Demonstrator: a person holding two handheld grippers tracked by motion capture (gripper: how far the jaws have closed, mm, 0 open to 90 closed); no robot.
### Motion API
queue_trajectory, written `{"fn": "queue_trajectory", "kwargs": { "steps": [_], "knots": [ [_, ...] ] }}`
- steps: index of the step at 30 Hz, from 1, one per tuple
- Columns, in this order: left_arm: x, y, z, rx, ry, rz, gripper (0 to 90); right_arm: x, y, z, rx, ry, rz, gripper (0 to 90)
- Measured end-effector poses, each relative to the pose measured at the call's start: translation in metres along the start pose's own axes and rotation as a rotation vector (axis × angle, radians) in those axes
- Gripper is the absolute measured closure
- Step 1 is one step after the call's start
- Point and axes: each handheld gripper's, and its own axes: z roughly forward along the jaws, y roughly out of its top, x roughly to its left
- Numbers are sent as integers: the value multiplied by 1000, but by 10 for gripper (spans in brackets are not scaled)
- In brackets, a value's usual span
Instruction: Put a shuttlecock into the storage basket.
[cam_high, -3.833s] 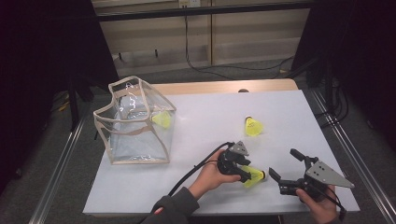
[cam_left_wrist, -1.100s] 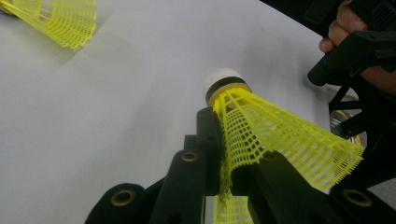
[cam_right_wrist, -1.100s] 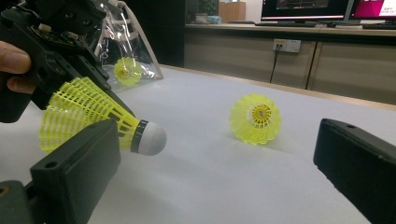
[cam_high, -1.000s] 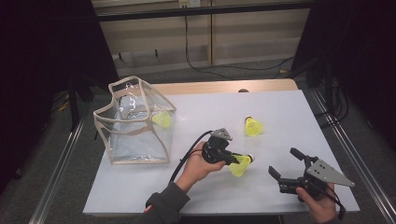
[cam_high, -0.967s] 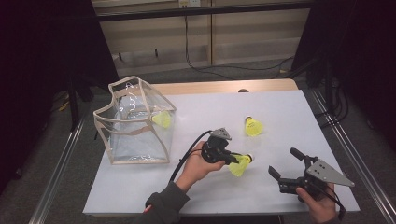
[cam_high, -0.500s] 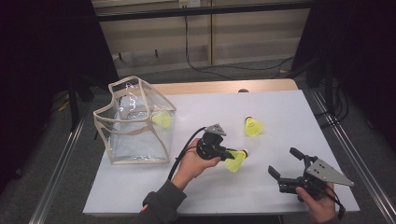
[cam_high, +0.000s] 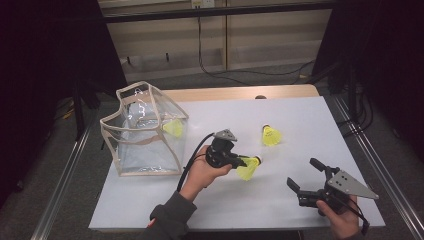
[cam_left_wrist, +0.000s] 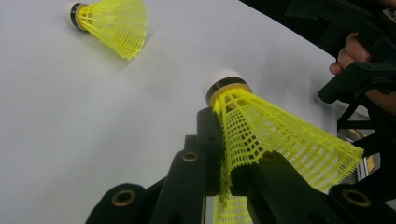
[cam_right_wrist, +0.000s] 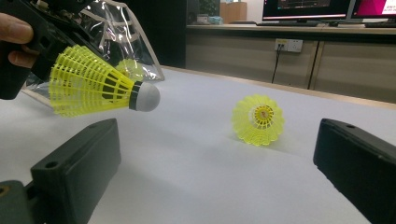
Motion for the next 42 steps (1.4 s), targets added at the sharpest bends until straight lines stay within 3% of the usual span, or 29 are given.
{"fn": "queue_trajectory", "kwargs": {
  "steps": [15, 42],
  "knots": [
    [3, 4, -28, -9, 44, -14, 872, 0, 0, 0, 1, -2, 2, 9],
    [9, 29, -75, -2, 124, -41, 872, 0, 0, 1, -1, 0, 0, 9]
  ]
}}
